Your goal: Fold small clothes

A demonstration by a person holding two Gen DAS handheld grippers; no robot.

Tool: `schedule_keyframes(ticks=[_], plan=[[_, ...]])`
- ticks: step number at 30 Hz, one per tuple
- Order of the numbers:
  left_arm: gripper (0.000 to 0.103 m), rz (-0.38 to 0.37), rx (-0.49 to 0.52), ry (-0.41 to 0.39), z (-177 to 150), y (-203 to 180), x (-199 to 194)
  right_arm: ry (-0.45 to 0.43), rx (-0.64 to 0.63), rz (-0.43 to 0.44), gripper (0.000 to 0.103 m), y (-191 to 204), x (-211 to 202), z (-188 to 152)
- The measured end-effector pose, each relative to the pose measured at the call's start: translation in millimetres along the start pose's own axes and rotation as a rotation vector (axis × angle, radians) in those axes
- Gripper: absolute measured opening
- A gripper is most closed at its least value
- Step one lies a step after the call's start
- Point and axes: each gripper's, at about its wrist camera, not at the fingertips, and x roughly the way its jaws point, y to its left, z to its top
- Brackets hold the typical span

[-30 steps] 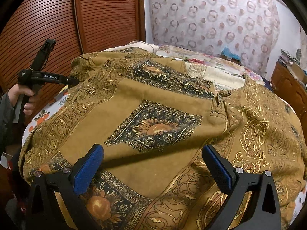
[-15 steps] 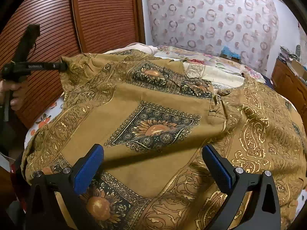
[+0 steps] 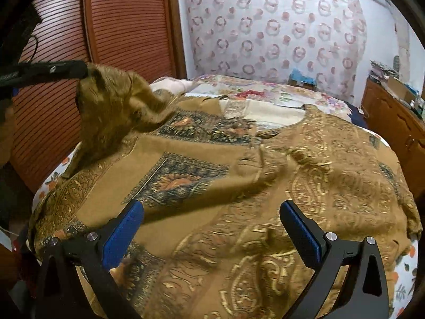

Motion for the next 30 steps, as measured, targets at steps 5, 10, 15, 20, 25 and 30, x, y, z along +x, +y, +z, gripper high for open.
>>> schedule_keyframes(ticks=[5, 10, 15, 20, 25, 30], plan=[[0.077, 0.038, -0.008, 0.008, -12, 3, -2, -0.015, 0.020, 0.005, 0.103, -4, -6, -1], [0.080, 0.075, -0.044, -0.006, -31, 14, -10, -0.022, 0.011, 0.036, 0.103, 0, -4, -1], [0.080, 0.128, -0.107, -0.044, -49, 26, -27, -0.034, -0.034, 0.074, 0.103, 5, 3, 13], [0.080, 0.172, -0.137, -0.098, -58, 30, -48, -0.071, -0.114, 0.130, 0.101, 24, 12, 41], [0.080, 0.207, -0.139, -0.141, -61, 34, -66, -0.103, -0.221, 0.191, 0.099, 60, 31, 73], [0.080, 0.247, -0.157, -0.163, -65, 49, -79, -0.096, -0.308, 0.290, 0.097, 98, 60, 98]])
